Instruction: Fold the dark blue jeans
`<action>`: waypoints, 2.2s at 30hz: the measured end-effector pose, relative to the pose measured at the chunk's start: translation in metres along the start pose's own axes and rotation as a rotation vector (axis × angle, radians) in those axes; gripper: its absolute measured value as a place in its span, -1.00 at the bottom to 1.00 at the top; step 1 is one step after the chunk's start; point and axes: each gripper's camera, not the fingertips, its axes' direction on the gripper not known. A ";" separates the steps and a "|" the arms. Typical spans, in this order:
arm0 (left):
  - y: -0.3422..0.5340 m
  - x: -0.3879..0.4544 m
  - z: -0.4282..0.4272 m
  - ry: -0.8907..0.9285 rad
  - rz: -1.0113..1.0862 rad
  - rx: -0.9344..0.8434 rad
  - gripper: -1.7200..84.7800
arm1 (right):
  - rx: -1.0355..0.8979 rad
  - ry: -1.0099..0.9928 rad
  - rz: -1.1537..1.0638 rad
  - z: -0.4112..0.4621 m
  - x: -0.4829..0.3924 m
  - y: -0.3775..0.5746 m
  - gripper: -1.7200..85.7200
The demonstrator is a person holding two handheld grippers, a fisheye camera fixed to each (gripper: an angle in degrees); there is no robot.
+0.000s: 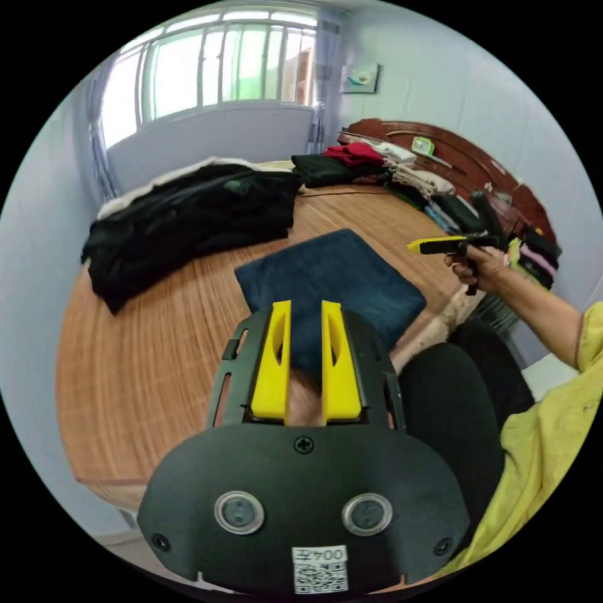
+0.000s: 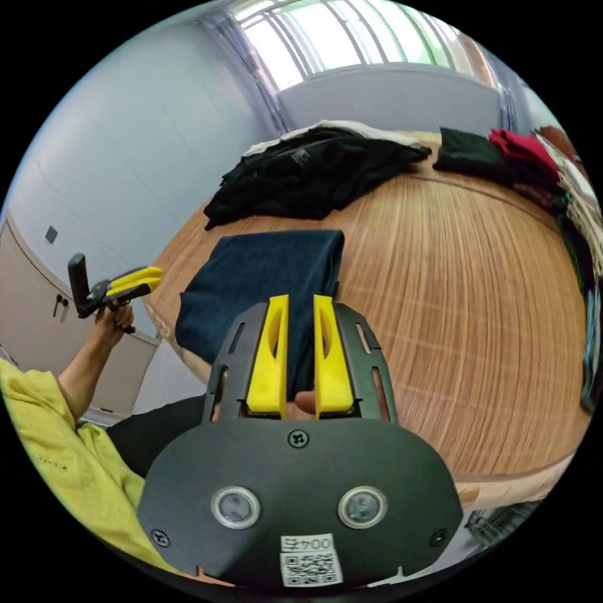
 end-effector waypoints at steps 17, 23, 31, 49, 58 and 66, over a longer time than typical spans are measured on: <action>-0.186 -0.087 0.184 0.246 -0.070 -0.338 -0.67 | -0.301 0.119 -0.090 0.098 -0.034 -0.098 -0.77; -0.192 -0.090 0.173 0.224 -0.090 -0.238 -0.67 | -0.243 -0.035 0.023 0.083 -0.026 -0.084 -0.77; -0.201 -0.077 0.063 0.232 -0.076 -0.143 -0.63 | -0.115 -0.049 -0.056 -0.012 -0.089 -0.024 -0.74; -0.223 -0.019 0.052 0.062 0.008 -0.420 -0.65 | -0.255 0.199 -0.018 -0.030 -0.181 0.073 -0.77; -0.237 0.006 -0.019 0.095 -0.004 -0.354 -0.68 | -0.087 0.082 0.099 -0.094 -0.191 0.144 -0.81; -0.297 0.025 -0.095 0.032 0.050 -0.309 -0.68 | -0.034 0.025 0.123 -0.125 -0.194 0.178 -0.82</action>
